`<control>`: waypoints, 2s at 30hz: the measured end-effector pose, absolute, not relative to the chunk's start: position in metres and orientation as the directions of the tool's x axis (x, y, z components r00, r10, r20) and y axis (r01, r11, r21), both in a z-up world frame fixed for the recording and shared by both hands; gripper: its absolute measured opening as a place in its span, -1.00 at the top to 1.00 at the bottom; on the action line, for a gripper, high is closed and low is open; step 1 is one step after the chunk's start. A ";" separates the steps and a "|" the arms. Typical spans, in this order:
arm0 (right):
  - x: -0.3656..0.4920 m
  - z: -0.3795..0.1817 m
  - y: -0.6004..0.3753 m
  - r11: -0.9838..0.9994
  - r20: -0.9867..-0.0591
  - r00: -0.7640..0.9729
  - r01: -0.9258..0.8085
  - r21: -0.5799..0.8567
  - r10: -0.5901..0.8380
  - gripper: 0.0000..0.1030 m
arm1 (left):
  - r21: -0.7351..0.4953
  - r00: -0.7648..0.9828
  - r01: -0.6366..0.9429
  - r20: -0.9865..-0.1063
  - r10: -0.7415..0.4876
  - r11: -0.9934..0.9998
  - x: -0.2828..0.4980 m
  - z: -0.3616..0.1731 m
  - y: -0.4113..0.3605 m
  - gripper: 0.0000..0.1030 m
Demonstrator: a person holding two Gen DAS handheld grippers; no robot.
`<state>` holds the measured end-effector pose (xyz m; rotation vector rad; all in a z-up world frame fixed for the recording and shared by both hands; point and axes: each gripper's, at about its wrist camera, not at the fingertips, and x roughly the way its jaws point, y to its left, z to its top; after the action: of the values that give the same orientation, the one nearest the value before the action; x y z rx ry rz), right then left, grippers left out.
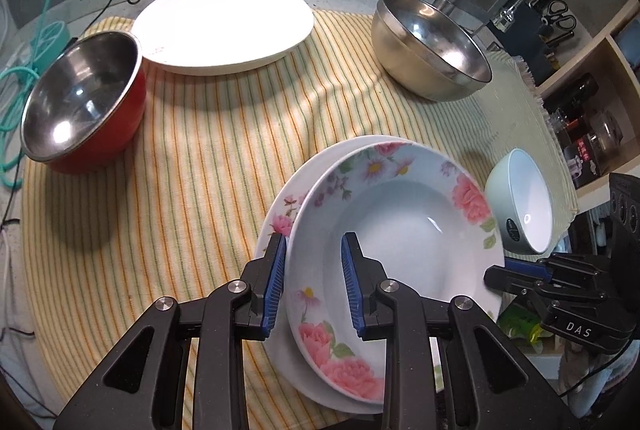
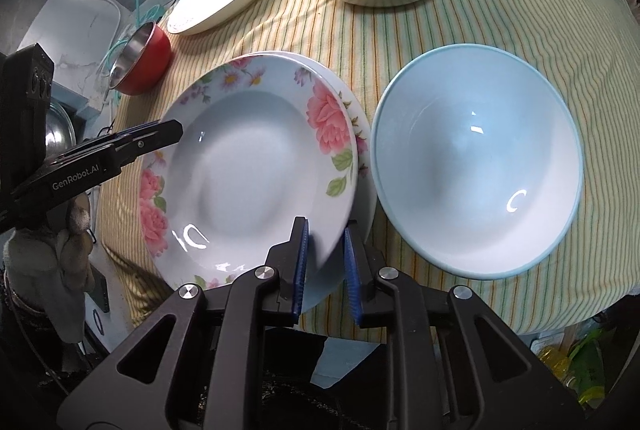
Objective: Organize plates and bowls
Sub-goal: 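Lower the pink-rose plate onto the pink-blossom plate with the left gripper, then open both grippers and withdraw from the plate stack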
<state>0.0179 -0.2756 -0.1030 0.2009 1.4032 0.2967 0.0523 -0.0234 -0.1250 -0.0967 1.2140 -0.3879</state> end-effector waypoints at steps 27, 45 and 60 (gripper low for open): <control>0.013 -0.095 -0.267 0.949 -0.942 0.148 -0.147 0.279 0.300 0.50 | -0.305 0.313 0.213 -0.878 -0.361 0.928 0.053 -0.116 -0.015 0.51; 0.029 -0.037 -0.296 0.922 -0.871 0.304 -0.140 0.361 0.387 -0.11 | -0.361 0.404 0.142 -0.829 -0.387 0.922 0.066 -0.083 0.003 0.21; 0.065 -0.012 -0.263 0.868 -0.790 0.366 -0.134 0.478 0.492 -0.11 | -0.308 0.464 0.209 -0.804 -0.371 0.928 0.129 -0.044 0.048 0.21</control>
<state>0.0649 -0.2634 -0.0124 0.3611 1.1307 0.4137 0.1291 0.0479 -0.0439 -0.1748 1.0291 -0.3588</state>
